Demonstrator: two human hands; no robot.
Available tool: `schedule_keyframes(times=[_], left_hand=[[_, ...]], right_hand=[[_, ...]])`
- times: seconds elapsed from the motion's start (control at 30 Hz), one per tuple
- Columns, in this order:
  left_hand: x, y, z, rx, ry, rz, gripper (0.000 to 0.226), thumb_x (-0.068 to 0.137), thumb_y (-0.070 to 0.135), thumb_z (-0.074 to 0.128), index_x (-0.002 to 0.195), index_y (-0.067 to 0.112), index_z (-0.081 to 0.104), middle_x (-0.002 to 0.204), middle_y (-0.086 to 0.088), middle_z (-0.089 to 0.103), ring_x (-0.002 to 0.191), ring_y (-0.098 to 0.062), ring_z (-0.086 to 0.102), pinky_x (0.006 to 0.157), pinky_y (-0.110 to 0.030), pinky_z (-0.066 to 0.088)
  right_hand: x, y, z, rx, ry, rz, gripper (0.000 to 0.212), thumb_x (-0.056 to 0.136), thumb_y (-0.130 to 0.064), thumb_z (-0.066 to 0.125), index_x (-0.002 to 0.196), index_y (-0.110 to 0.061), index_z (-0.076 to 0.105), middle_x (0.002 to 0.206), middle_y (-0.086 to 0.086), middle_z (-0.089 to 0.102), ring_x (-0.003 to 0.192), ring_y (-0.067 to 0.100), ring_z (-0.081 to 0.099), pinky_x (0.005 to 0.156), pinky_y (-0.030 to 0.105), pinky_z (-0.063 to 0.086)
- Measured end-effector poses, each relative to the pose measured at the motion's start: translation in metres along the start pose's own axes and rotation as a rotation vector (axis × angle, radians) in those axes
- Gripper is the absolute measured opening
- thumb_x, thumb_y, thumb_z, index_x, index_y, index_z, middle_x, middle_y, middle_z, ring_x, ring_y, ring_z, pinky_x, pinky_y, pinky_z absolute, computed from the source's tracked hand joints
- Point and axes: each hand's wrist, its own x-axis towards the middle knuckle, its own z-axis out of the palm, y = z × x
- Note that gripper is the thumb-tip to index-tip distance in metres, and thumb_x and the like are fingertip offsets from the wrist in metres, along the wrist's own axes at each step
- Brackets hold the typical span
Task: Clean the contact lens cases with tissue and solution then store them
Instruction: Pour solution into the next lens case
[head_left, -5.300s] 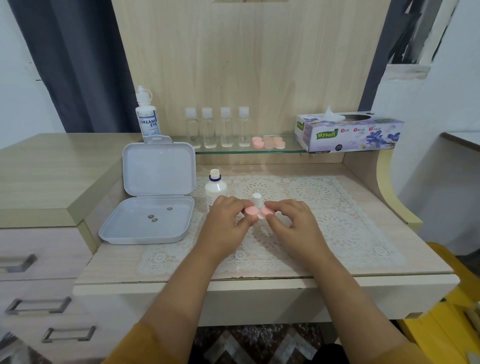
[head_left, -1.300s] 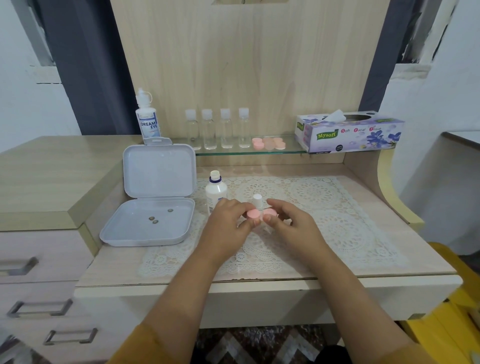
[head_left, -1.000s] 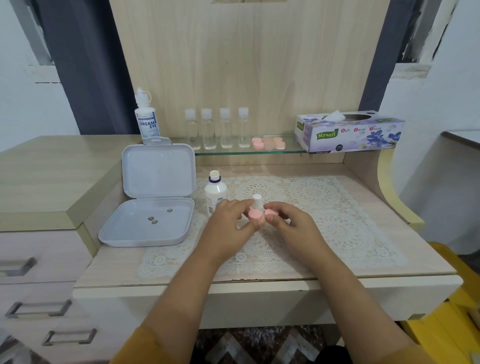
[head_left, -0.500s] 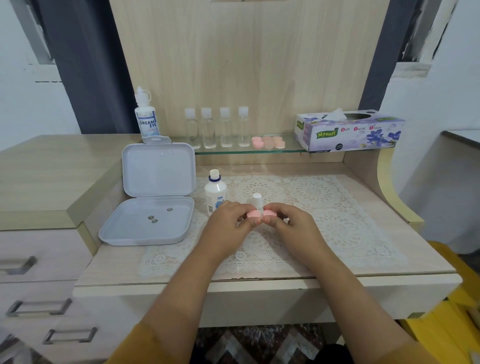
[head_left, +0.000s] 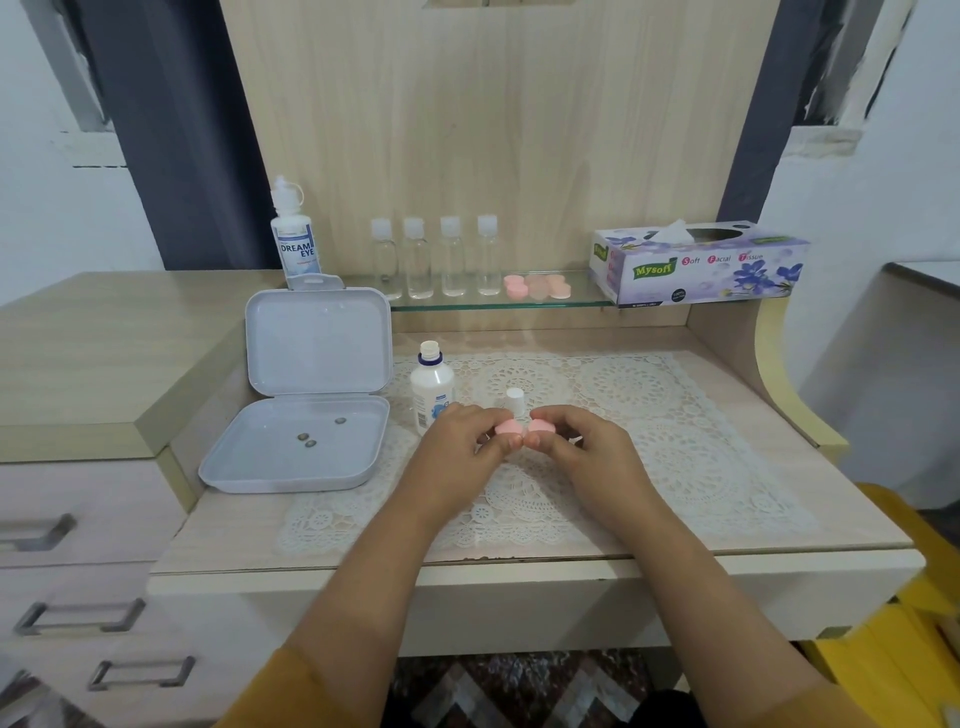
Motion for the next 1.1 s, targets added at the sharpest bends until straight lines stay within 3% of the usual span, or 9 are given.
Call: schedule_keyframes(times=[0.2,0.5,0.63,0.7,0.77,0.93,1.1], left_hand=[[-0.001,0.0,0.0,-0.077,-0.014,-0.011,0.018,0.087,0.022,0.066,0.105,0.019,0.069,0.091,0.007,0.057,0.09,-0.004,0.051,0.087,-0.022,0.043],[0.001,-0.003,-0.001,-0.034,-0.065,0.042,0.019,0.092,0.022,0.061,0.109,0.02,0.067,0.093,0.007,0.06,0.097,-0.004,0.046,0.086,-0.018,0.037],[0.0,-0.001,0.0,-0.049,-0.024,0.006,0.015,0.092,0.022,0.06,0.106,0.02,0.066,0.095,0.007,0.055,0.093,-0.004,0.049,0.083,-0.015,0.039],[0.001,-0.002,0.001,-0.059,-0.005,-0.013,0.018,0.091,0.021,0.061,0.108,0.018,0.066,0.095,0.01,0.054,0.093,-0.006,0.05,0.088,-0.022,0.044],[0.001,-0.002,0.001,-0.053,-0.001,-0.02,0.021,0.091,0.022,0.061,0.111,0.017,0.066,0.094,0.013,0.053,0.094,-0.009,0.051,0.092,-0.031,0.046],[-0.001,0.001,0.001,-0.088,-0.022,-0.021,0.037,0.089,0.026,0.065,0.124,0.016,0.062,0.091,0.014,0.051,0.099,-0.016,0.052,0.095,-0.041,0.047],[0.0,0.0,0.0,-0.035,-0.009,0.009,0.024,0.086,0.022,0.068,0.11,0.018,0.069,0.086,0.011,0.054,0.094,-0.014,0.051,0.092,-0.042,0.046]], right_hand=[[0.0,-0.001,0.0,0.022,0.007,-0.012,0.023,0.085,-0.023,0.071,0.082,-0.045,0.065,0.088,-0.007,0.067,0.082,0.001,0.058,0.07,0.007,0.043],[0.0,0.001,-0.001,0.007,-0.014,-0.026,0.024,0.086,-0.022,0.069,0.083,-0.046,0.064,0.092,-0.004,0.069,0.084,0.004,0.059,0.074,0.012,0.045],[0.002,0.006,0.0,-0.021,-0.026,0.002,0.021,0.088,-0.029,0.067,0.108,-0.037,0.065,0.098,-0.006,0.064,0.091,0.005,0.059,0.079,0.017,0.044],[0.004,0.009,0.001,-0.038,-0.046,0.017,0.036,0.092,-0.028,0.063,0.127,-0.029,0.059,0.106,-0.01,0.062,0.099,0.001,0.056,0.085,0.016,0.042],[0.005,0.01,0.001,-0.054,-0.055,0.018,0.039,0.095,-0.025,0.059,0.134,-0.026,0.054,0.113,-0.013,0.06,0.106,-0.001,0.054,0.087,0.014,0.04],[0.004,0.008,-0.001,-0.068,-0.052,0.008,0.024,0.097,-0.022,0.055,0.119,-0.03,0.062,0.105,-0.02,0.06,0.098,-0.01,0.054,0.08,0.009,0.039],[0.003,0.008,0.0,-0.055,-0.048,0.002,0.018,0.095,-0.022,0.058,0.105,-0.035,0.064,0.101,-0.015,0.065,0.093,-0.006,0.057,0.078,0.009,0.041]])
